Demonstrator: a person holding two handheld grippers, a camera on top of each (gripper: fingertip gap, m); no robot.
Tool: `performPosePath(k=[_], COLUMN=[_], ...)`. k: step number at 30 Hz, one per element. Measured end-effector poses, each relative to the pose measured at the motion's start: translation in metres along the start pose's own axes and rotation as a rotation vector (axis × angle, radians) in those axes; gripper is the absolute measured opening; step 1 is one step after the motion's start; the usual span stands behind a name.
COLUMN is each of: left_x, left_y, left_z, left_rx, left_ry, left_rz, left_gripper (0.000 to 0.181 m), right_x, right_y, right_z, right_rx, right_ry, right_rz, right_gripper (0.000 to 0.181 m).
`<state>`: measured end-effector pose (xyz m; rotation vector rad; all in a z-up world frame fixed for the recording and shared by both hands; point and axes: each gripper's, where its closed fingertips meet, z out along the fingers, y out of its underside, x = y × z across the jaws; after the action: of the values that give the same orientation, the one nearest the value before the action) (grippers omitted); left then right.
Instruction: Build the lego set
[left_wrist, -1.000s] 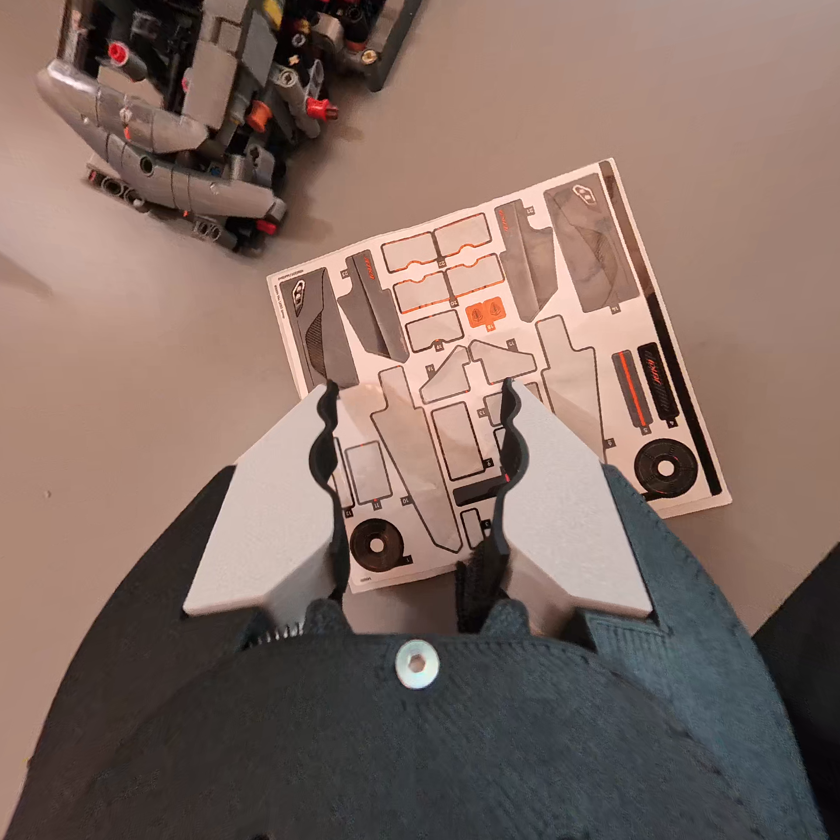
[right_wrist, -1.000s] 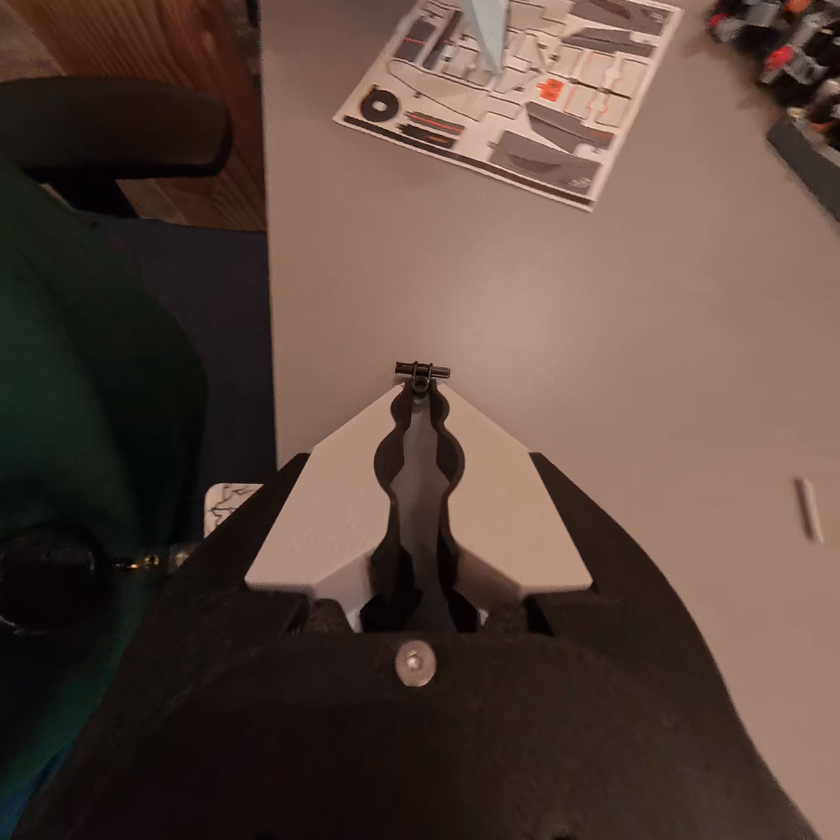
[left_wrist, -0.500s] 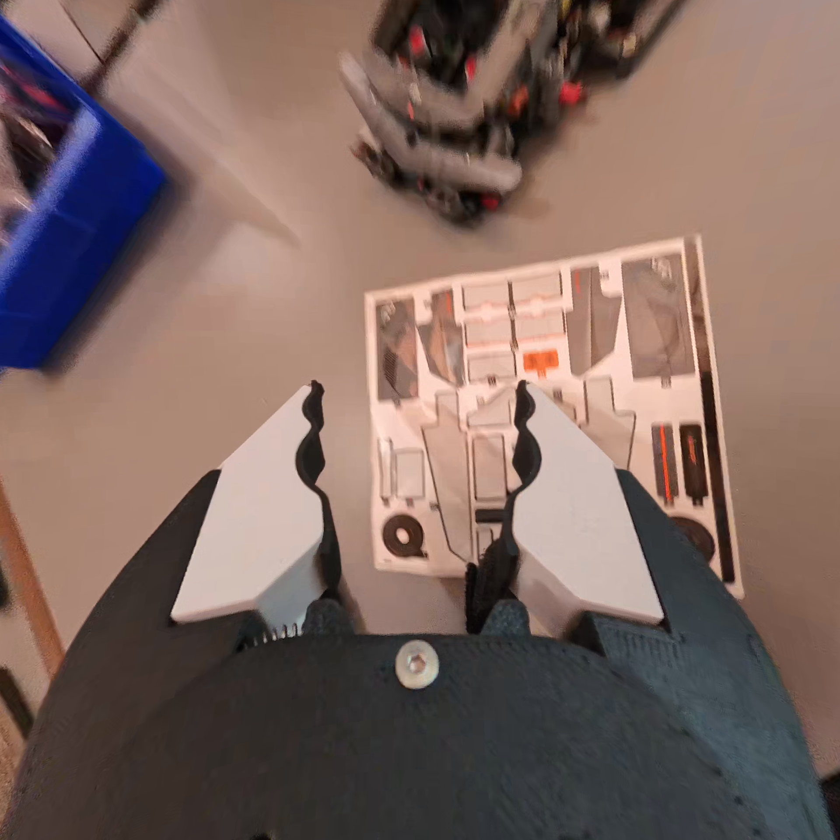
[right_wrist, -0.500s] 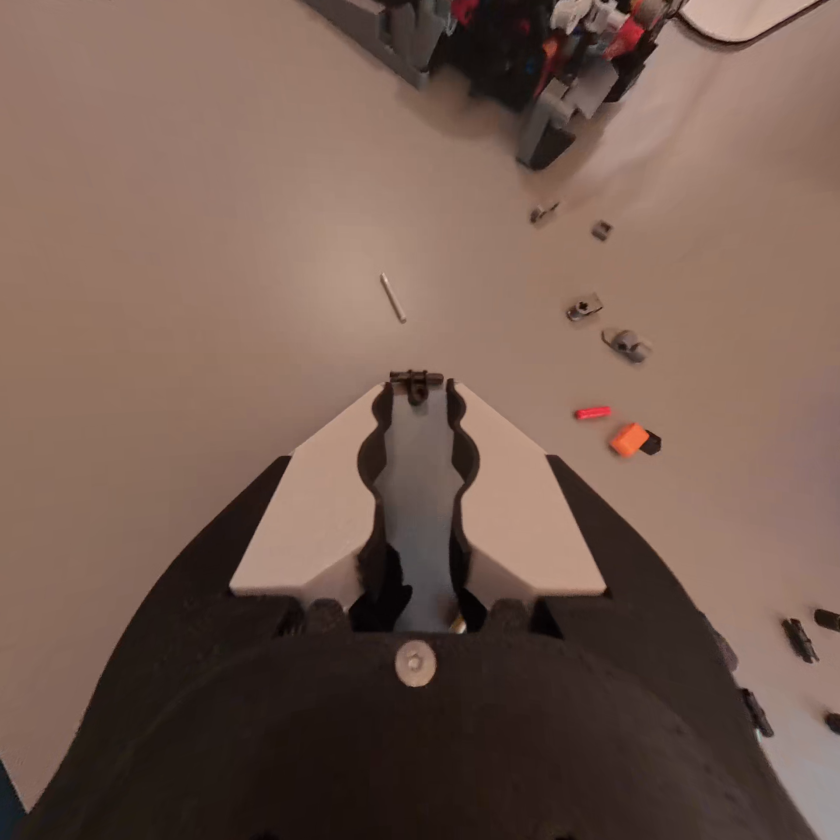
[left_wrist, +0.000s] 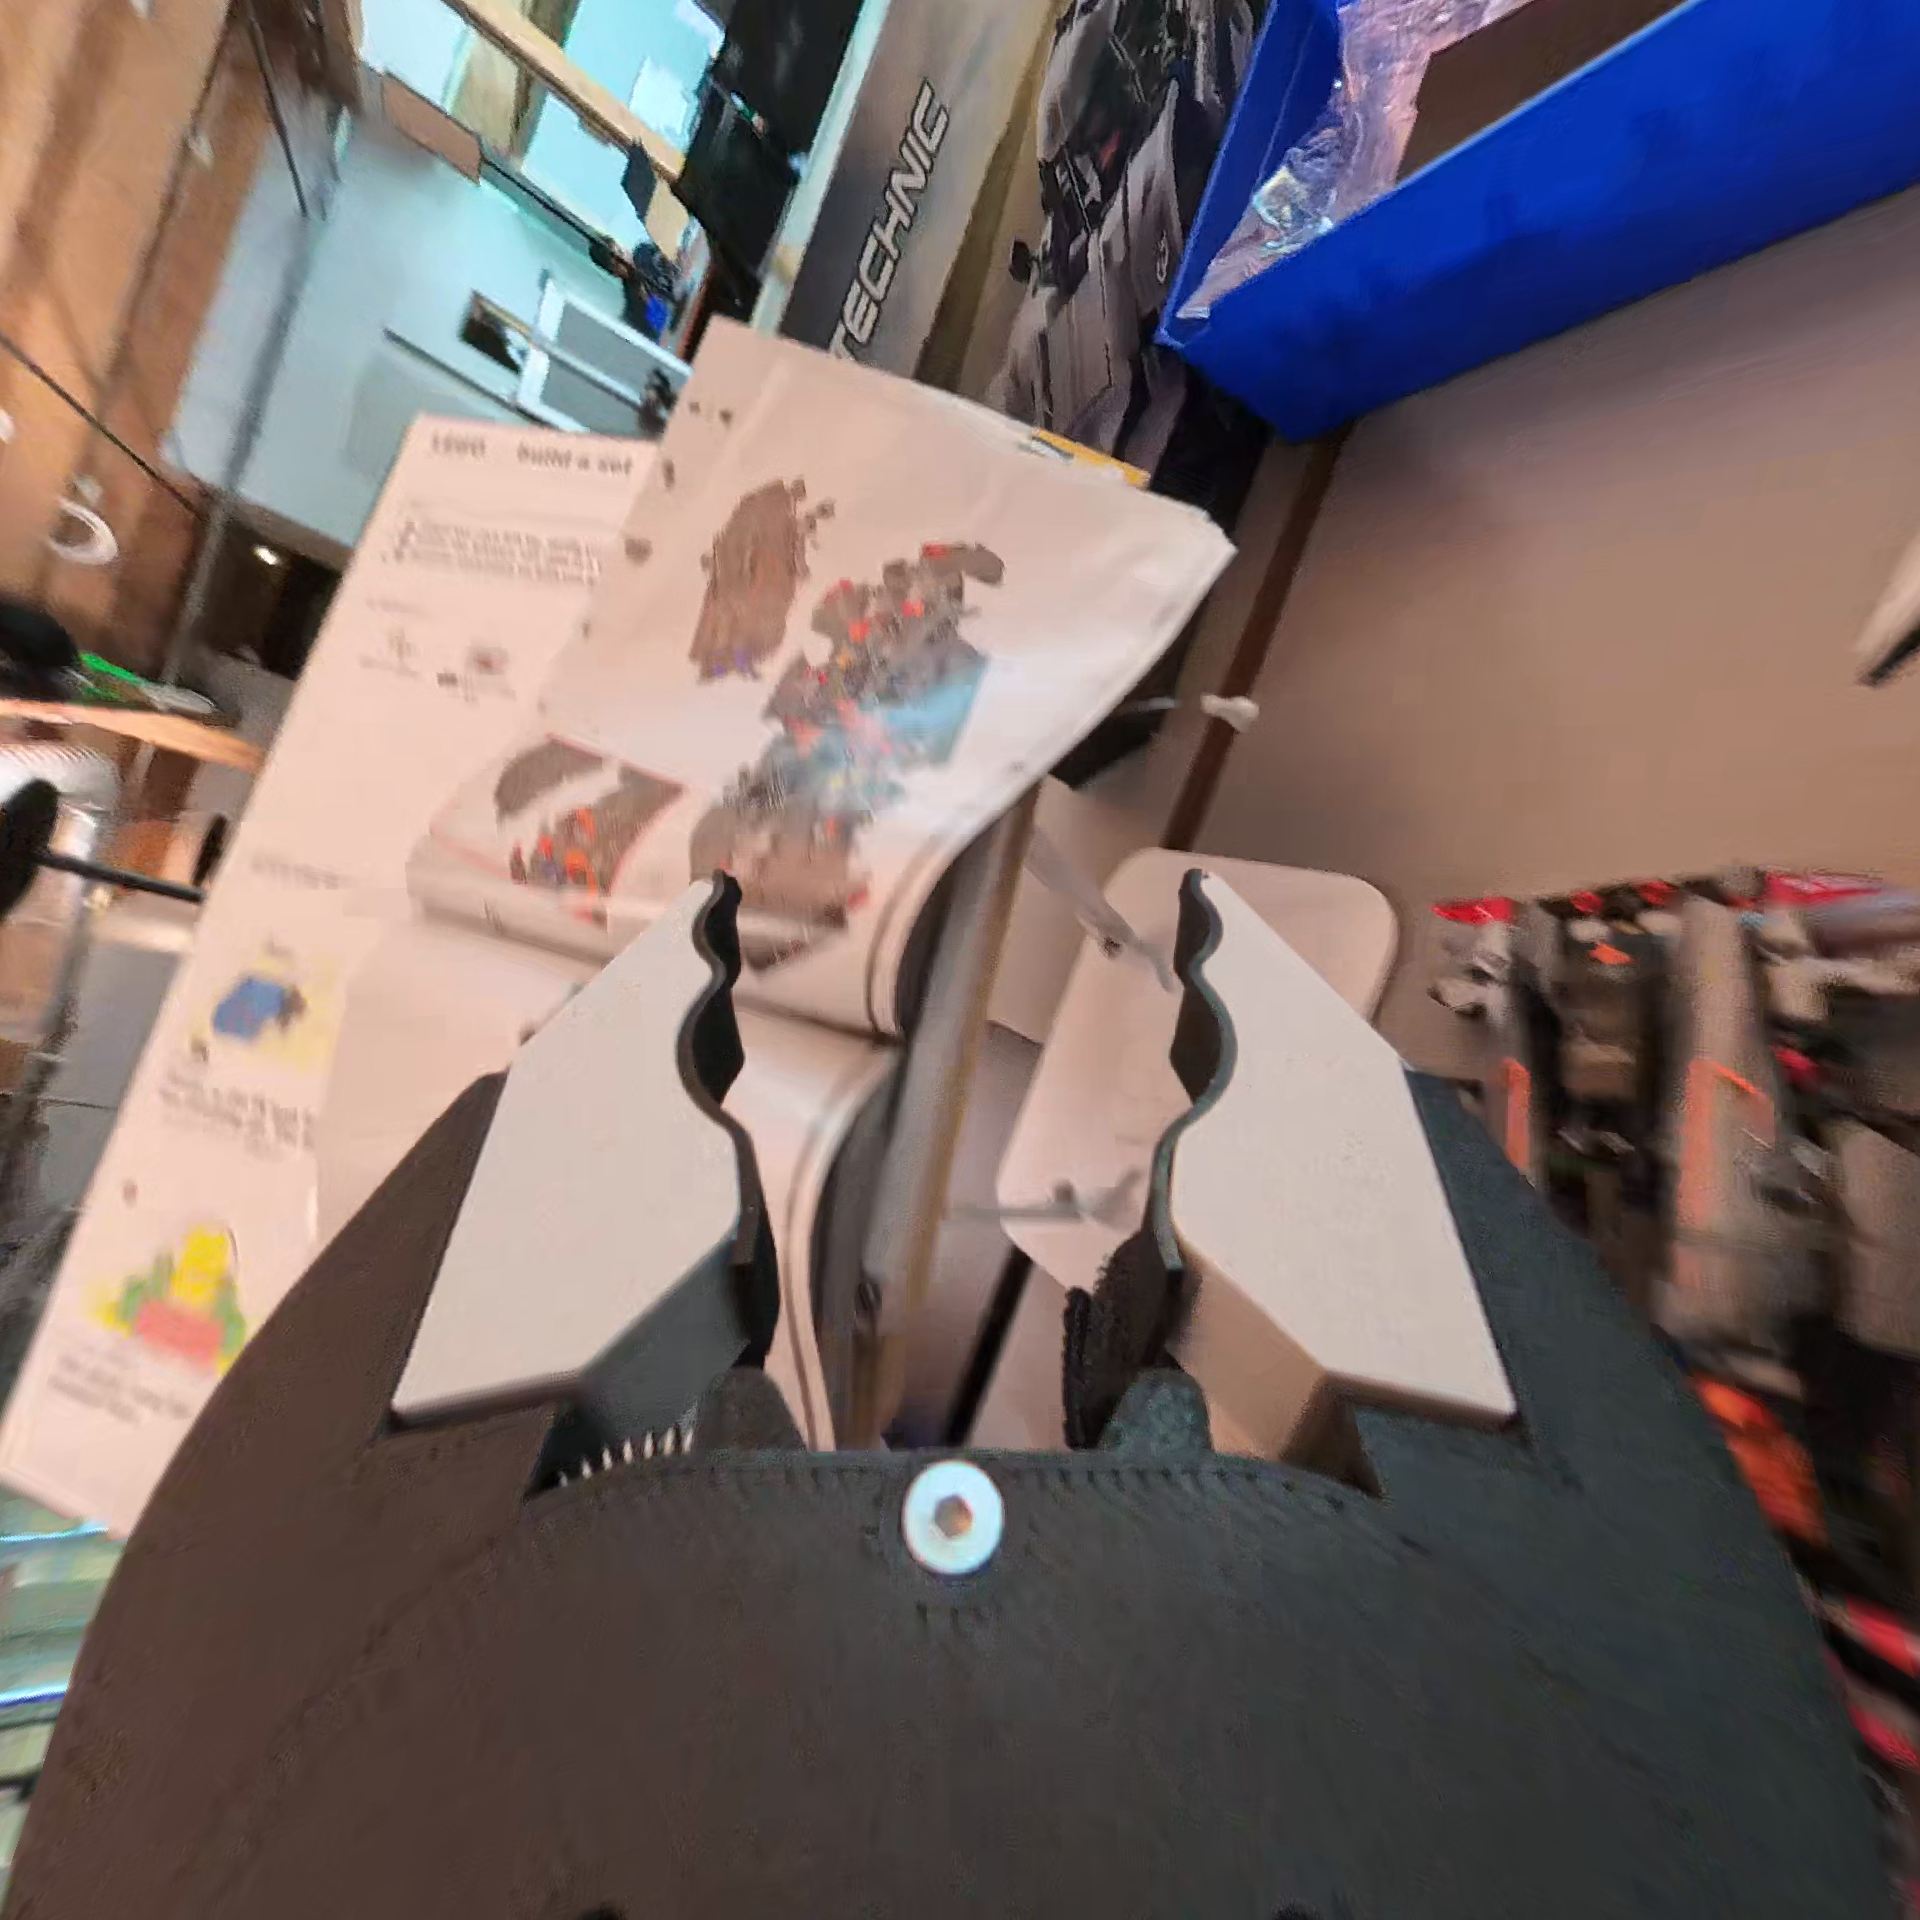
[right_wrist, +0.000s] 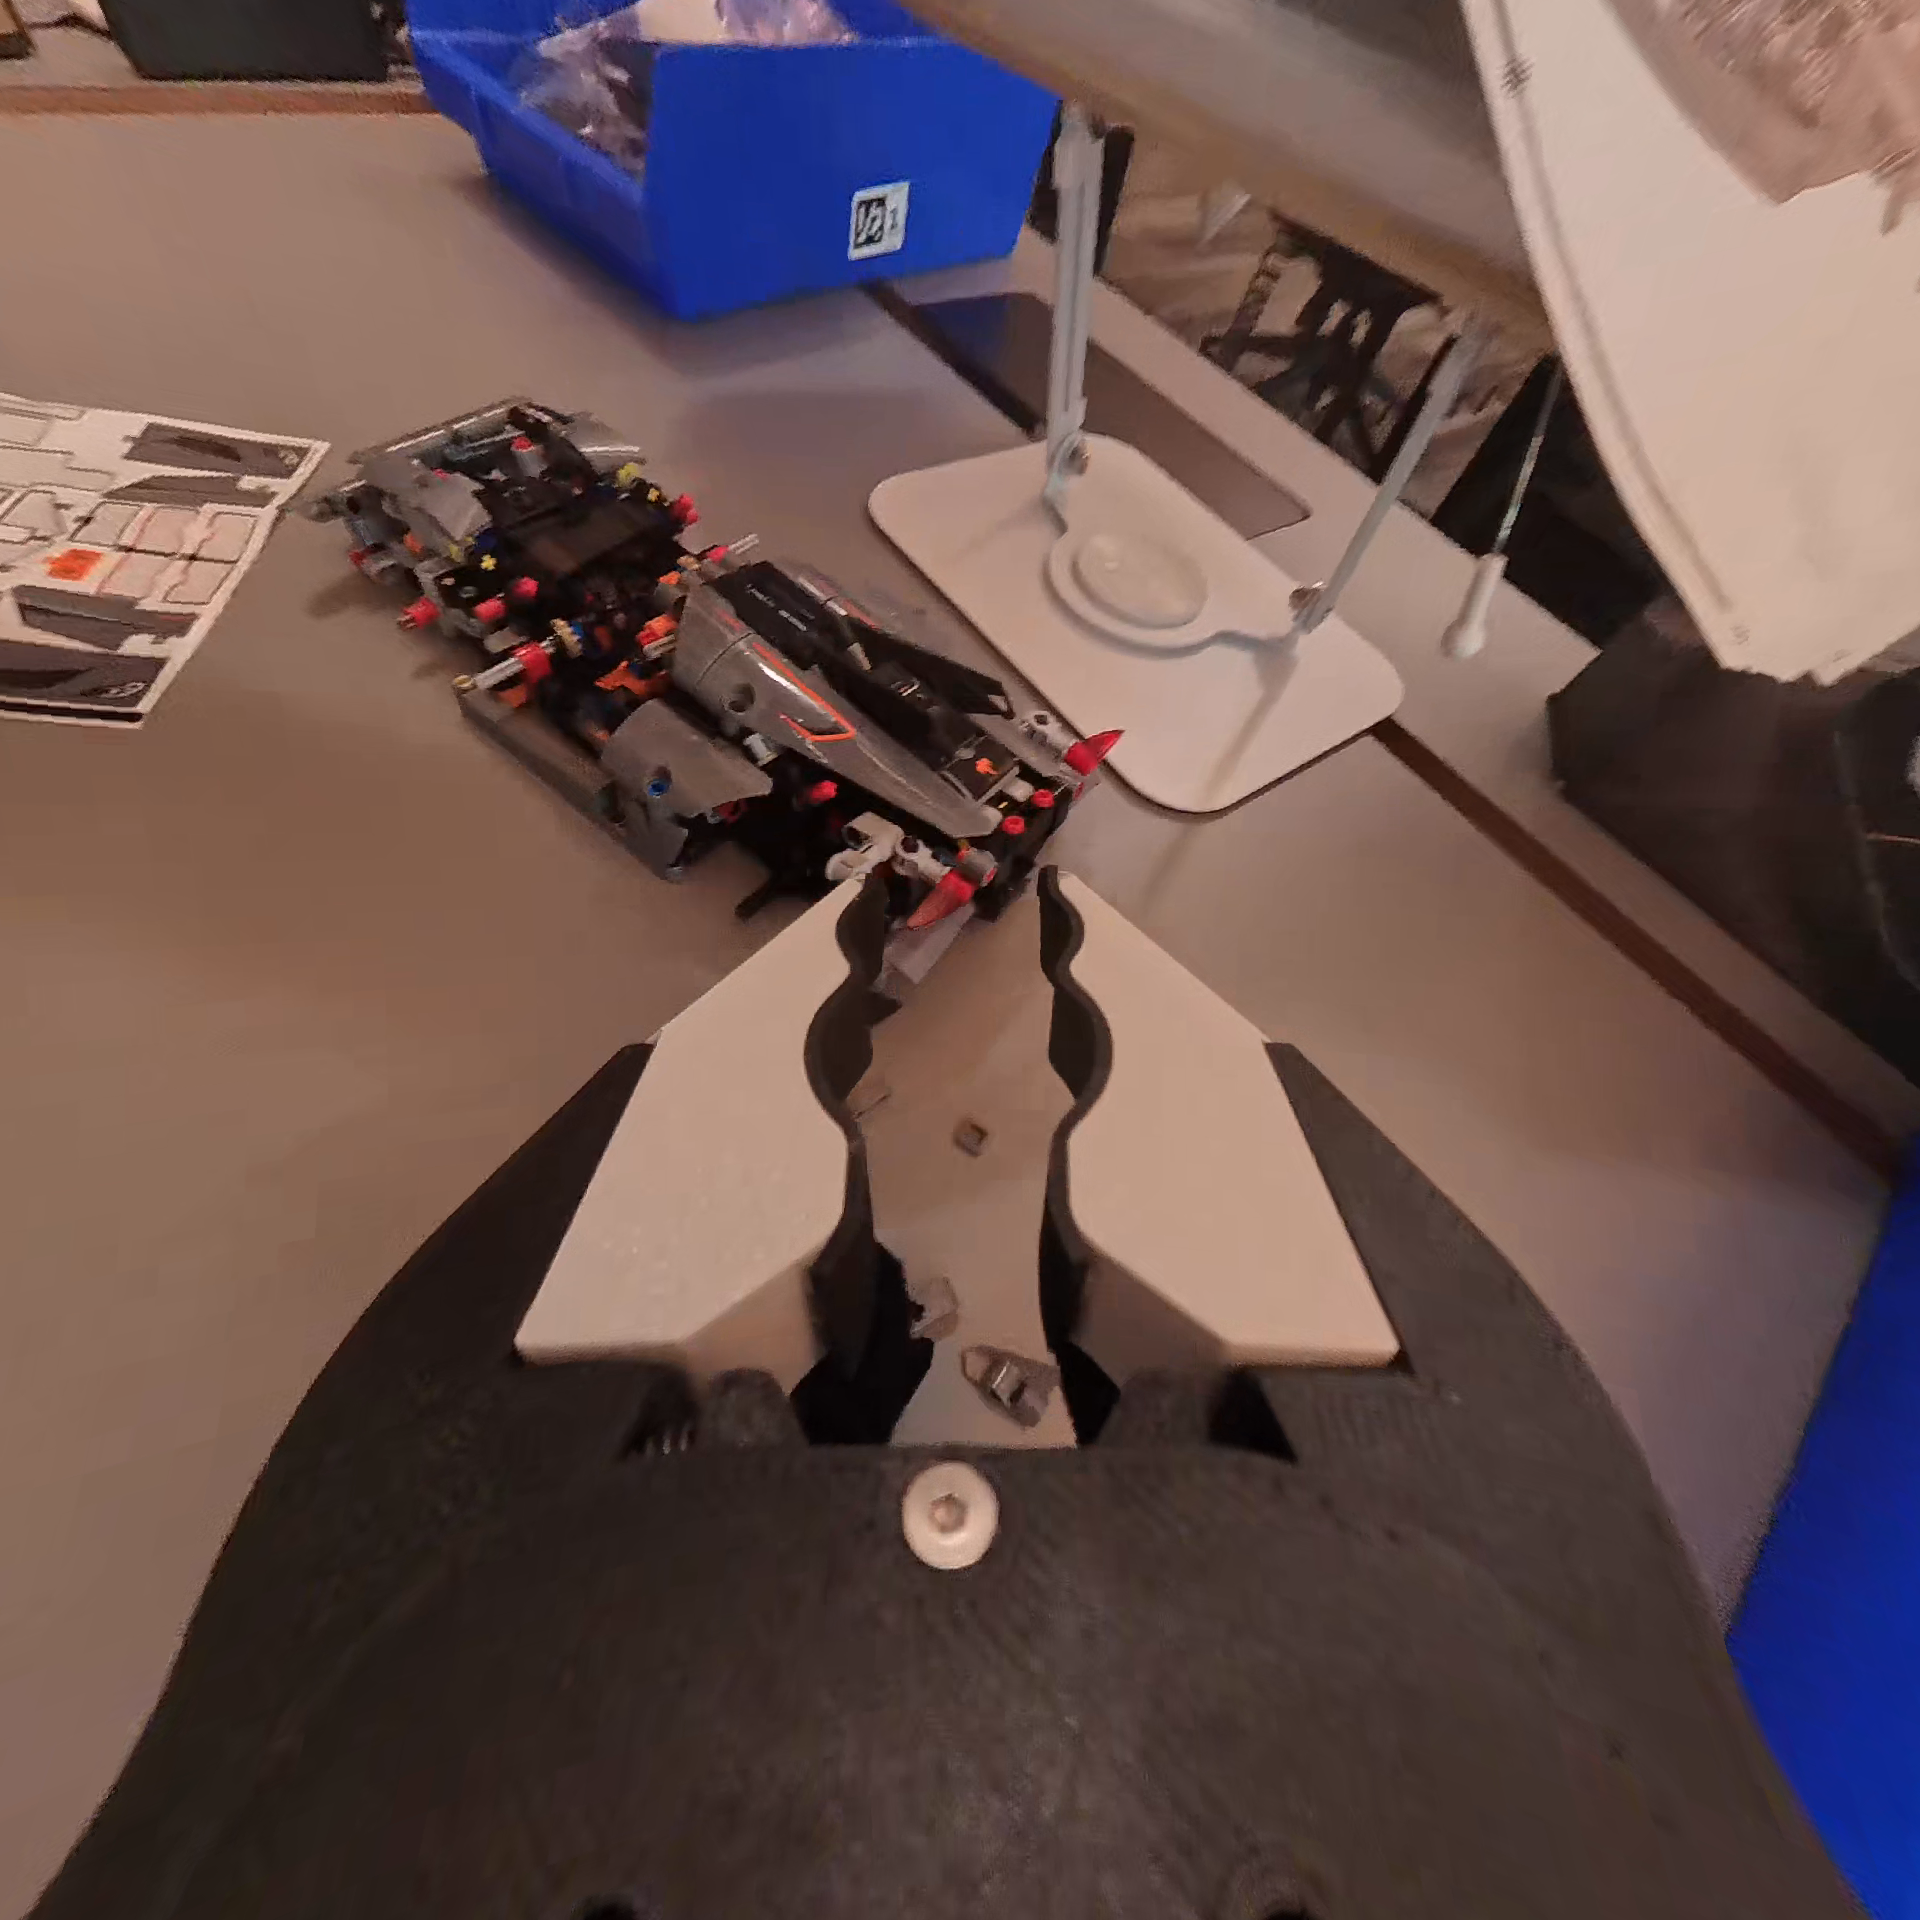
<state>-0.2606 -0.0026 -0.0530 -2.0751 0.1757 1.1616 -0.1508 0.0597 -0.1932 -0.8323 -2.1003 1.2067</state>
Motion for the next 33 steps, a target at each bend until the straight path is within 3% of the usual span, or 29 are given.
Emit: performPosePath(k=[3, 7, 13, 16, 21, 27, 33], left_x=[-0.008, 0.006, 0.005, 0.004, 0.002, -0.001, 0.008], left_y=[-0.001, 0.018, 0.025, 0.024, 0.014, 0.014, 0.025], left_z=[0.045, 0.076, 0.074, 0.071, 0.075, 0.086, 0.097], left_rx=[-0.062, -0.174, -0.210, -0.223, -0.199, -0.208, -0.224], left_ry=[-0.035, -0.037, -0.124, -0.117, -0.146, -0.156, -0.108], left_rz=[0.054, 0.150, 0.136, 0.109, 0.122, 0.196, 0.166], left_gripper=[0.080, 0.064, 0.022, 0.014, 0.014, 0.039, 0.019], right_x=[0.005, 0.006, 0.000, -0.005, -0.003, 0.006, 0.004], right_y=[0.004, 0.004, -0.006, -0.006, -0.006, -0.002, 0.004], right_z=[-0.011, -0.026, -0.032, -0.029, -0.031, -0.035, -0.031], right_rx=[0.059, 0.097, 0.144, 0.153, 0.166, 0.164, 0.148], right_ry=[0.084, 0.127, 0.123, 0.103, 0.107, 0.118, 0.107], right_rz=[-0.012, -0.044, -0.069, -0.073, -0.077, -0.049, -0.050], right_gripper=[0.028, 0.026, 0.022, 0.019, 0.021, 0.021, 0.020])
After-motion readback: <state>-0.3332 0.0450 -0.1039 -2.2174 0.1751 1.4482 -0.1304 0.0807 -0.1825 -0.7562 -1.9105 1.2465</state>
